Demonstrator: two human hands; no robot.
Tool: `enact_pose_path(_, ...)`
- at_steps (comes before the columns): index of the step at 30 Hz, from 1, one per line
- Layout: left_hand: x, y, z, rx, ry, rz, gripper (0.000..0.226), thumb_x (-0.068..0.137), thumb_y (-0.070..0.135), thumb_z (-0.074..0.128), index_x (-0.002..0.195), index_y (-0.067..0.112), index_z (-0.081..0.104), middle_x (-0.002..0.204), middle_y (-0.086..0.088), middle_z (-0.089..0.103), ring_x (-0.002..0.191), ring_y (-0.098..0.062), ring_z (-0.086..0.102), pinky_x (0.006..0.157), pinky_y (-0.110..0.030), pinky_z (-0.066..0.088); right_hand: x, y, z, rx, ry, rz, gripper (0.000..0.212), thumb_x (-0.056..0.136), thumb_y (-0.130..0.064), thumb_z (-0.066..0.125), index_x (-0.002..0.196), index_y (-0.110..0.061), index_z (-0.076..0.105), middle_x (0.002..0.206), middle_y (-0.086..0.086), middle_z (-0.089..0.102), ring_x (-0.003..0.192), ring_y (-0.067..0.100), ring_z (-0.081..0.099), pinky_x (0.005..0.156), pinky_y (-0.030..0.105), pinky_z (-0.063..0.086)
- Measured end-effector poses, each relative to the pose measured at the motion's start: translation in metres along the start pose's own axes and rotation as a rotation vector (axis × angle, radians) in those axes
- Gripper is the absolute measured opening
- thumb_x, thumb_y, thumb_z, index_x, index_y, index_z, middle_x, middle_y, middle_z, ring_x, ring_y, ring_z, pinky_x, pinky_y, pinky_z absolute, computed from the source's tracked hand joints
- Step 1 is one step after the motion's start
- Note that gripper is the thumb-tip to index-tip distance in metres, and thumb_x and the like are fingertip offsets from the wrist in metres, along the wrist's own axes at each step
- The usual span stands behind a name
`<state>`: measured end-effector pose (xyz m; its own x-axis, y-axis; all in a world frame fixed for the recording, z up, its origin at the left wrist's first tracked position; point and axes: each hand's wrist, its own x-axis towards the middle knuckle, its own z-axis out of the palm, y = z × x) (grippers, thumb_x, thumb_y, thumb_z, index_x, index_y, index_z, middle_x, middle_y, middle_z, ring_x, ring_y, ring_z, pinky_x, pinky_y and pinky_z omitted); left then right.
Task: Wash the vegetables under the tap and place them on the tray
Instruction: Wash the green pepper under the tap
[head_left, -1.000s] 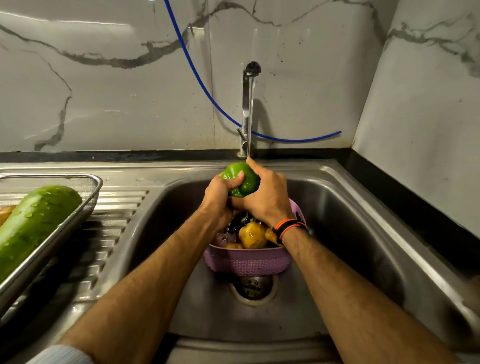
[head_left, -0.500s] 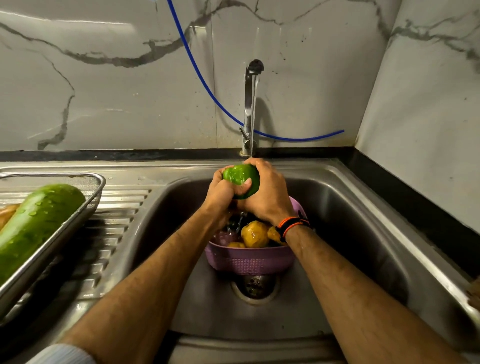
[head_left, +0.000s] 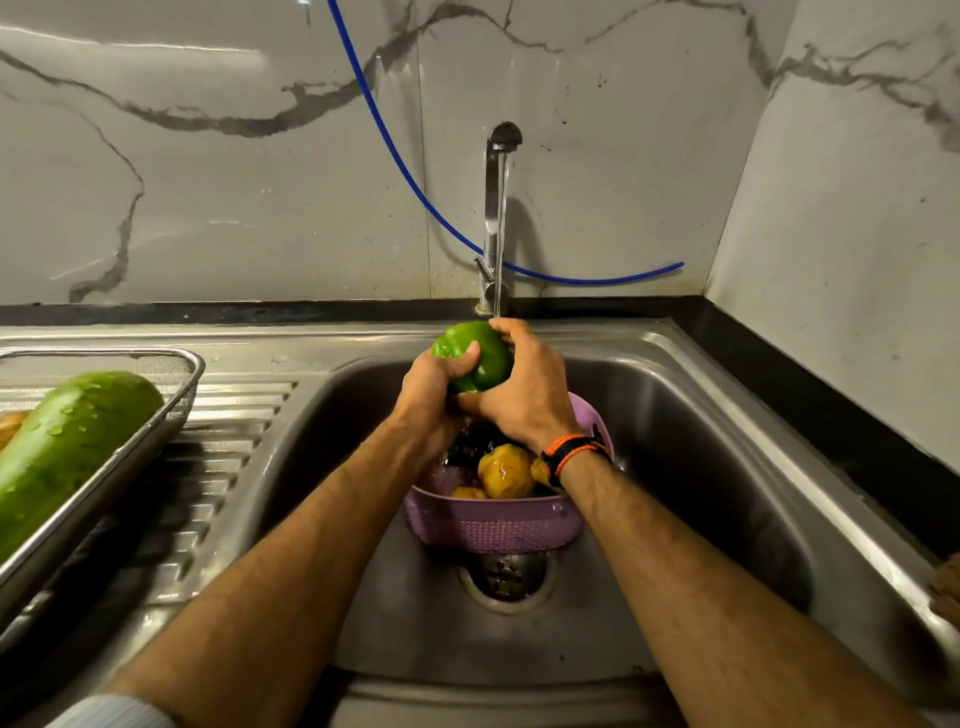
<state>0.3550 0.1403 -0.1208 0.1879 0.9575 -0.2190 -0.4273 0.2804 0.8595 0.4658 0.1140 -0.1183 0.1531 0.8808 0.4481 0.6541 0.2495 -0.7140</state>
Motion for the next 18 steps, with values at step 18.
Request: enact_pose_path(18,-0.008,0.0,0.012,-0.16,0.028,0.004,0.044,0.098,0.023,0.058,0.138,0.008,0.05,0.127,-0.021,0.063,0.099,-0.031,0.069,0.056,-0.033,0.059,-0.002,-0.002,-0.001,-0.035,0.032,-0.088,0.087,0.06,-0.024,0.093,0.138,-0.015,0.055,0.132,0.005,0.062,0.119,0.018,0.058,0.101,0.02,0.043)
